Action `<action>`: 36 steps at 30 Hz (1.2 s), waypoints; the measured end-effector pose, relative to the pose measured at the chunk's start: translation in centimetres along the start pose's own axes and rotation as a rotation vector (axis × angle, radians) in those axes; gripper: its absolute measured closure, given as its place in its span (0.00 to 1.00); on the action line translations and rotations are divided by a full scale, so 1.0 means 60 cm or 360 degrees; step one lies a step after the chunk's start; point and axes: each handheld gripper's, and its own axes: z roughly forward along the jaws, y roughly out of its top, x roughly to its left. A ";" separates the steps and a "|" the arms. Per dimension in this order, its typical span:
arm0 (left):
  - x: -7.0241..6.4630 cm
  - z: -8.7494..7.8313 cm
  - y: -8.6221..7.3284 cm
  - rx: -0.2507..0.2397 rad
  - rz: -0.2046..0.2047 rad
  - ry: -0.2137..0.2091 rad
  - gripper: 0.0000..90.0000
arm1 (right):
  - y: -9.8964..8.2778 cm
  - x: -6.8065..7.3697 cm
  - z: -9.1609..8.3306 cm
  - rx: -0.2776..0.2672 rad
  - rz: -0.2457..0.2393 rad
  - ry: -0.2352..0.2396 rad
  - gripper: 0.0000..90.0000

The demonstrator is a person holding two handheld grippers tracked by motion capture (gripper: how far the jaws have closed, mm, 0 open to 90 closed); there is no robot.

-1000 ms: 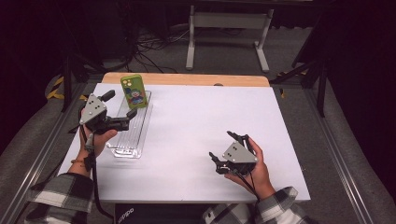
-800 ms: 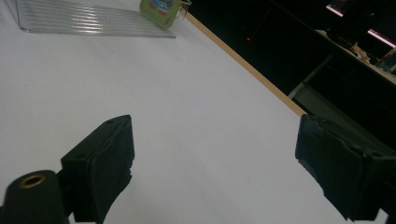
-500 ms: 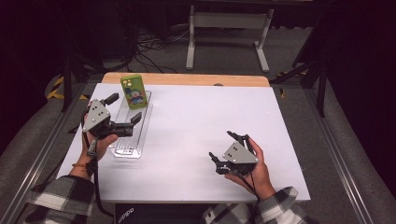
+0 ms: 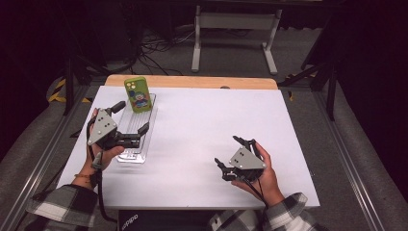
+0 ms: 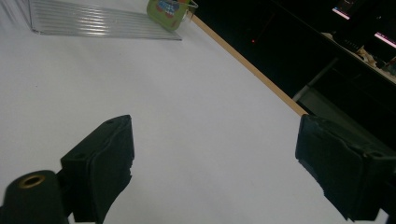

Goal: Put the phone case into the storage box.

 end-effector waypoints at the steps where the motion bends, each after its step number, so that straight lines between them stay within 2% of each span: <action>1: -0.001 0.000 0.000 0.0007 0.0013 -0.0003 0.02 | 0.000 0.000 0.000 -0.0003 0.0000 0.0002 0.14; 7: -0.011 0.001 -0.001 0.0007 0.0009 -0.0028 0.02 | 0.000 -0.002 -0.003 -0.0030 0.0025 -0.0020 0.13; 12: -0.021 0.004 -0.002 0.0010 0.0030 -0.0034 0.01 | 0.001 -0.003 -0.005 -0.0048 0.0036 -0.0026 0.12; 15: -0.026 0.004 -0.003 0.0005 0.0016 -0.0050 0.01 | 0.001 -0.003 -0.006 -0.0050 0.0040 -0.0025 0.12; 22: -0.040 0.003 -0.005 0.0009 0.0044 -0.0078 0.02 | -0.002 -0.003 -0.014 -0.0053 0.0055 -0.0036 0.11; 25: -0.048 0.001 -0.008 0.0013 0.0025 -0.0096 0.02 | -0.002 -0.003 -0.018 -0.0060 0.0065 -0.0041 0.11; 27: -0.056 0.000 -0.010 0.0016 0.0036 -0.0124 0.02 | -0.003 -0.003 -0.020 -0.0065 0.0075 -0.0043 0.11; 36: -0.078 -0.004 -0.013 0.0024 0.0059 -0.0165 0.02 | -0.004 0.003 -0.027 -0.0072 0.0074 -0.0035 0.11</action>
